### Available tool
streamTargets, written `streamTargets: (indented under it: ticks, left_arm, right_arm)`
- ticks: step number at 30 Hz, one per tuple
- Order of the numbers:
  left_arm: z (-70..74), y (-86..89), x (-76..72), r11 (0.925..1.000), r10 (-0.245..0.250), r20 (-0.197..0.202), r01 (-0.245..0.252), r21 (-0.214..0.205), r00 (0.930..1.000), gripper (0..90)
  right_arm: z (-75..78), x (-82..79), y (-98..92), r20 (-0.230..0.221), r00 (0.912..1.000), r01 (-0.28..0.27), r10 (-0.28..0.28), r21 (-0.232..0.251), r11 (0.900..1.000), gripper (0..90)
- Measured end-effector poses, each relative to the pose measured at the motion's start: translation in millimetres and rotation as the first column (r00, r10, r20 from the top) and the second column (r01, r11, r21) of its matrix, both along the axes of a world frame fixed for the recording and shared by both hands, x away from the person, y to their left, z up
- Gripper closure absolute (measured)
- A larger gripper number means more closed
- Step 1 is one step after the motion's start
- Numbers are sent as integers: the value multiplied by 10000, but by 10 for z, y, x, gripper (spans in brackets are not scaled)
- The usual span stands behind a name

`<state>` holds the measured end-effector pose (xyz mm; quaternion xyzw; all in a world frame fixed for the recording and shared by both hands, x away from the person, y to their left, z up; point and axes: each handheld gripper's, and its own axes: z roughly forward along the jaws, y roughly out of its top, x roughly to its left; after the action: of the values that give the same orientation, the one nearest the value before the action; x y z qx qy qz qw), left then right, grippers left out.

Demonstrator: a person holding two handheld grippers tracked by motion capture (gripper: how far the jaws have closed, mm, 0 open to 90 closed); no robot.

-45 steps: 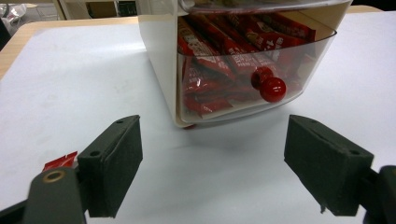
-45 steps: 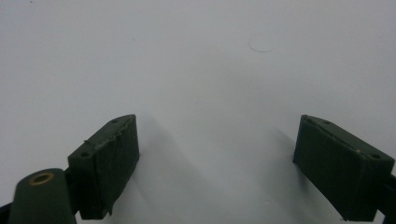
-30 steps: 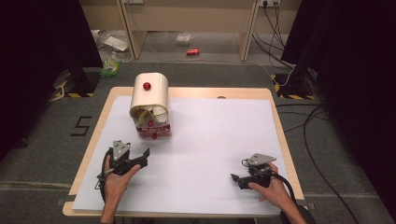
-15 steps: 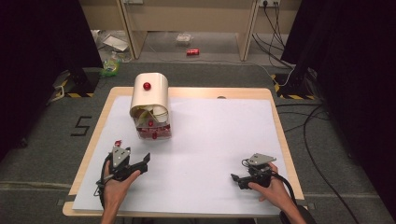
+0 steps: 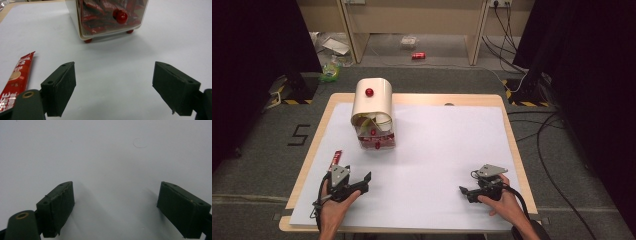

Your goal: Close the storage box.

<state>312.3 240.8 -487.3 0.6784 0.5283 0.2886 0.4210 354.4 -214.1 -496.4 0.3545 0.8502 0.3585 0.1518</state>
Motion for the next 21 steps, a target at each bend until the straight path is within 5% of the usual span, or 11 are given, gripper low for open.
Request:
streamTargets:
  ticks: [21]
  left_arm:
    - [-75,-96,-188,9973,-577,-525,599,428,9970,182]
  right_arm:
    - [0,0,0,6,10000,-2,2,0,10000,146]
